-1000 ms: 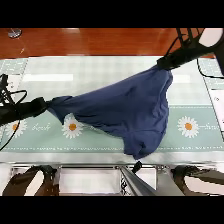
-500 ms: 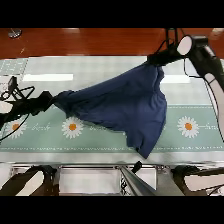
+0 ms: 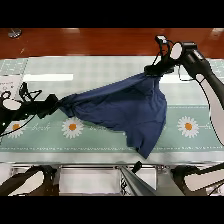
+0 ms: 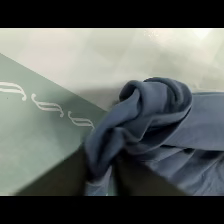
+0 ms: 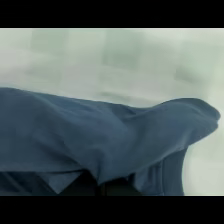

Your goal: Fold the shirts.

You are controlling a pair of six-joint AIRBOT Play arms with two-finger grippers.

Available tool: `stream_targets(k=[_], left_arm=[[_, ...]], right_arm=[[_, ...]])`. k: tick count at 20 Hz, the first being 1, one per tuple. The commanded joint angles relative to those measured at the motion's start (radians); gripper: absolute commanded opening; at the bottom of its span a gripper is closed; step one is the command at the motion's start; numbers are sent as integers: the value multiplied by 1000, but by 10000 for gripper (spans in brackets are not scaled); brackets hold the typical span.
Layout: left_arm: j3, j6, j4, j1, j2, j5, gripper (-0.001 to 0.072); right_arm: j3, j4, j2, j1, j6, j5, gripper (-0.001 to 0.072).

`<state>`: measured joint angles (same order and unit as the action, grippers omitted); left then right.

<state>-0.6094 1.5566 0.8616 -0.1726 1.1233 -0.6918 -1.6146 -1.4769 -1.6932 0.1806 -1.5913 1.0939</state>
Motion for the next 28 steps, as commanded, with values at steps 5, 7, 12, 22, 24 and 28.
stream_targets(k=[5, 7, 12, 22, 24, 28], left_arm=[[-53, -2, 13, -87, 4, -293, 599], [-48, -11, 82, -89, 4, -376, 599], [34, 13, 80, -11, -9, -308, 599], [55, 126, 81, 192, -8, 38, 449], [55, 126, 89, 190, -8, 36, 448], [55, 126, 109, 190, -8, 9, 391]], right_arm=[[-1, 2, 3, 0, -2, 48, 24], [-1, 2, 3, 0, -2, 46, 24], [-1, 10, 2, 0, -2, 33, 23], [-1, 13, 2, 0, -2, 29, 23], [-1, 13, 2, 0, -2, 28, 23], [-1, 13, 2, 0, -2, 29, 24]])
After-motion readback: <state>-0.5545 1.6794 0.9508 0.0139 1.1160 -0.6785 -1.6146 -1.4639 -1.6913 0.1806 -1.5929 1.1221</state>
